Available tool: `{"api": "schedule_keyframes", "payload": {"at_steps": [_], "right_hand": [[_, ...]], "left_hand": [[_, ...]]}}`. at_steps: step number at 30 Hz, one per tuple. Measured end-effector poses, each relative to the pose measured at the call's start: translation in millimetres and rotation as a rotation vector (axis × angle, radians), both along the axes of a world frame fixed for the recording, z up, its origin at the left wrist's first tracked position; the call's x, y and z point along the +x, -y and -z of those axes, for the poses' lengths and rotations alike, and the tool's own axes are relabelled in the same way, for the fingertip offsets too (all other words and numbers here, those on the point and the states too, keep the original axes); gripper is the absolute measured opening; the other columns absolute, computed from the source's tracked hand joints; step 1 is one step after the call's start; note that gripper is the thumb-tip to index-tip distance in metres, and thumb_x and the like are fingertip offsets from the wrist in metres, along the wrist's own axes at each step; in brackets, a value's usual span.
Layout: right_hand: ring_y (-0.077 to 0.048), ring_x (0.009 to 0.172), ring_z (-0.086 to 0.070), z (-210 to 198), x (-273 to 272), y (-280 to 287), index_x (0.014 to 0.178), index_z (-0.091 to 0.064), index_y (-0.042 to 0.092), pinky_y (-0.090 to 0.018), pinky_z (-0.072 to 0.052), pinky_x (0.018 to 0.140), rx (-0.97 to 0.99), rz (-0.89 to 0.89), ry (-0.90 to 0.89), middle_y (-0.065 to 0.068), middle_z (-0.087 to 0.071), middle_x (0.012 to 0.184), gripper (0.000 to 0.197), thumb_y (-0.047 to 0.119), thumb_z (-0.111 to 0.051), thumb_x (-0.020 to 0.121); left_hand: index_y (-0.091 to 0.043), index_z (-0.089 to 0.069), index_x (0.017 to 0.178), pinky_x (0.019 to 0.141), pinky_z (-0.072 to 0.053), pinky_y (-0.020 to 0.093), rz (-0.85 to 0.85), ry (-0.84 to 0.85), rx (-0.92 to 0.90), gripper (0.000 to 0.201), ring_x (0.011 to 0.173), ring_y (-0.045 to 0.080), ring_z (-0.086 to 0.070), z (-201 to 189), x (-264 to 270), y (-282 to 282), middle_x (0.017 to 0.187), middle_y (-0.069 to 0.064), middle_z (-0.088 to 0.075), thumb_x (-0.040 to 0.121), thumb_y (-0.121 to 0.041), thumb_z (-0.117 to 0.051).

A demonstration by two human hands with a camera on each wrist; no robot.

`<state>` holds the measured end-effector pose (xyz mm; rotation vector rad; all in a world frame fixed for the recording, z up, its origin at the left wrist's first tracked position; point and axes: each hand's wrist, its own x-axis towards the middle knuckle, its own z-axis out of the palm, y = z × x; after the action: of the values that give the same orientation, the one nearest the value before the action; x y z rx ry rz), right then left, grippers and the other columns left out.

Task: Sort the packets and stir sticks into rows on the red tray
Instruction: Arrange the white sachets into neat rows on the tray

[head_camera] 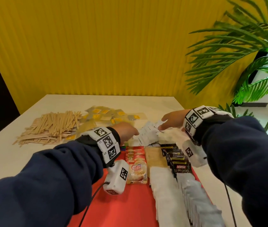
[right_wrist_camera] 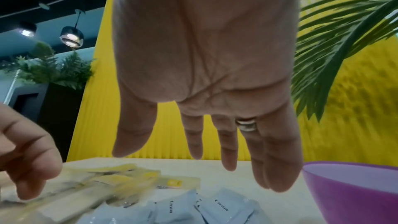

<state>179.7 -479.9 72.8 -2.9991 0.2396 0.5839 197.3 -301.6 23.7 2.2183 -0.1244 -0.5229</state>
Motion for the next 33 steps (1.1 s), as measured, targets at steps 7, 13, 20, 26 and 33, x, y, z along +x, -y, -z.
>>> {"api": "schedule_keyframes", "payload": {"at_steps": [7,13,20,26,33], "right_hand": [[-0.024,0.141,-0.022,20.7,57.4,13.8,0.147,-0.021,0.024,-0.042,-0.021,0.115,-0.004,-0.02,-0.001,-0.001,-0.019,0.155,0.081,0.057,-0.056,0.083],[-0.026,0.143,-0.016,42.3,87.1,18.7,0.149,-0.008,0.032,-0.049,-0.014,0.115,-0.081,-0.053,-0.149,0.0,-0.015,0.157,0.106,0.071,-0.062,0.067],[-0.027,0.143,-0.014,50.0,98.4,26.3,0.149,-0.004,0.032,-0.047,-0.014,0.115,-0.054,-0.043,-0.23,-0.001,-0.011,0.157,0.122,0.075,-0.066,0.053],[-0.026,0.143,-0.015,47.7,95.2,19.2,0.149,-0.004,0.031,-0.044,-0.026,0.11,0.067,-0.06,-0.263,0.0,-0.008,0.157,0.102,0.059,-0.065,0.072],[-0.024,0.144,-0.008,44.3,93.0,5.7,0.149,0.001,0.033,-0.043,-0.019,0.112,0.166,-0.101,-0.284,0.002,-0.001,0.158,0.095,0.042,-0.066,0.082]], "left_hand": [[-0.011,-0.052,0.11,0.067,-0.04,0.028,-0.021,-0.125,-0.003,0.025,0.078,0.018,-0.05,7.5,23.8,24.2,0.107,0.004,-0.052,0.095,-0.031,-0.05],[-0.009,-0.055,0.119,0.058,-0.041,0.026,0.046,-0.183,0.04,0.031,0.069,0.014,-0.051,17.5,37.1,28.7,0.102,0.004,-0.053,0.094,-0.026,-0.052],[-0.02,-0.059,0.104,0.068,-0.043,0.028,0.153,-0.223,0.16,0.015,0.084,0.021,-0.05,17.8,42.6,29.2,0.1,0.003,-0.053,0.089,-0.024,-0.055],[-0.013,-0.056,0.126,0.084,-0.049,0.031,0.243,-0.165,0.285,0.037,0.103,0.02,-0.055,14.7,39.3,30.7,0.126,0.008,-0.057,0.093,-0.029,-0.053],[-0.016,-0.056,0.128,0.098,-0.043,0.032,0.358,-0.059,0.43,0.041,0.116,0.021,-0.053,11.5,35.7,29.9,0.129,0.005,-0.056,0.092,-0.036,-0.051]]}}
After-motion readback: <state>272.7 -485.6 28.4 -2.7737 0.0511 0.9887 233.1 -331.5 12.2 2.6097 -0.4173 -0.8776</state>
